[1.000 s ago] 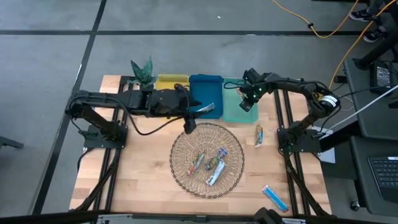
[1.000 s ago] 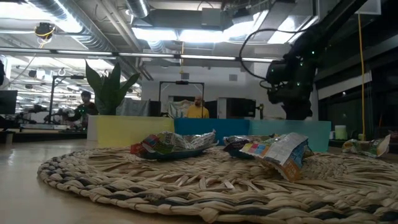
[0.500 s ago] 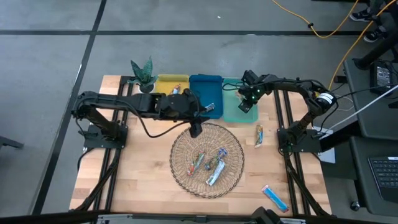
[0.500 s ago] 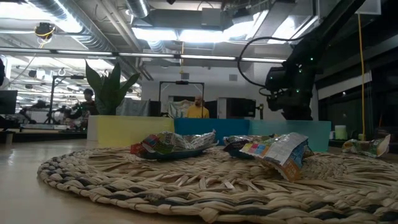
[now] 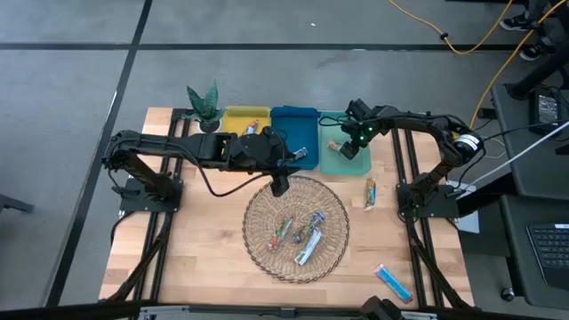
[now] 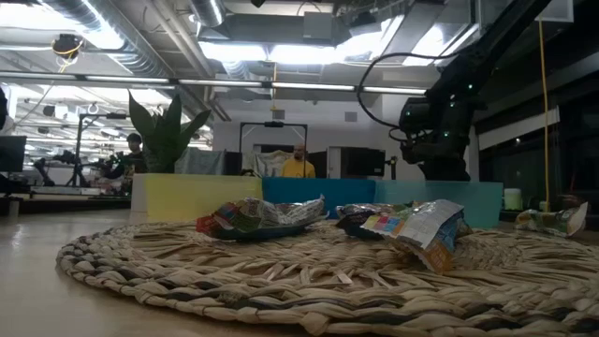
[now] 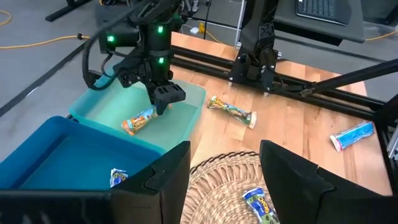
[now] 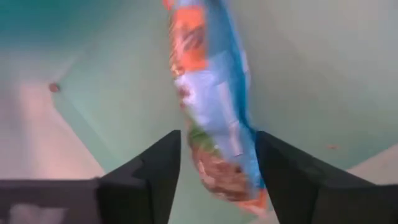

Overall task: Pick and place Granola Bars by type
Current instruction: Put the orange granola bar into the green bin

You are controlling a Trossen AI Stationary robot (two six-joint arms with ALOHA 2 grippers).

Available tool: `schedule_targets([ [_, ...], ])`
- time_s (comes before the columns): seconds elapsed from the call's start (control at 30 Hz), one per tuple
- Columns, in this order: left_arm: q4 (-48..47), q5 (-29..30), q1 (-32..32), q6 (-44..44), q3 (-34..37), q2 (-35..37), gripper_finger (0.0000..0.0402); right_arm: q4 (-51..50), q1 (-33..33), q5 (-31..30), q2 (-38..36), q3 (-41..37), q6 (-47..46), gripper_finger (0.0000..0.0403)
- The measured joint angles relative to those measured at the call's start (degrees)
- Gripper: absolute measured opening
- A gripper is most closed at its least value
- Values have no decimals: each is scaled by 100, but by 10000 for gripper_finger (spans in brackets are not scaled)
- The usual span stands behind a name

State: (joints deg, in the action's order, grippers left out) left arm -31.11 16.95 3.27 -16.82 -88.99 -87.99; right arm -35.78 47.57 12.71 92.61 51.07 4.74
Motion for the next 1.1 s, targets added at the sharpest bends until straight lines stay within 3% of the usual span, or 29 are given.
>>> schedule_targets([
  [0.3,0,-8,2,108,0,0,184,-72,0,-173,-987,0,-294,225],
  [0.53,-2,4,0,301,0,0,184,-689,-123,-219,-2026,0,-673,225],
  [0.87,-82,30,-201,518,0,0,184,-1848,-744,-460,-3496,3,-1823,225],
  [1.1,-98,-50,-354,714,0,2,184,-2573,-1354,-605,-4102,4,-2913,225],
])
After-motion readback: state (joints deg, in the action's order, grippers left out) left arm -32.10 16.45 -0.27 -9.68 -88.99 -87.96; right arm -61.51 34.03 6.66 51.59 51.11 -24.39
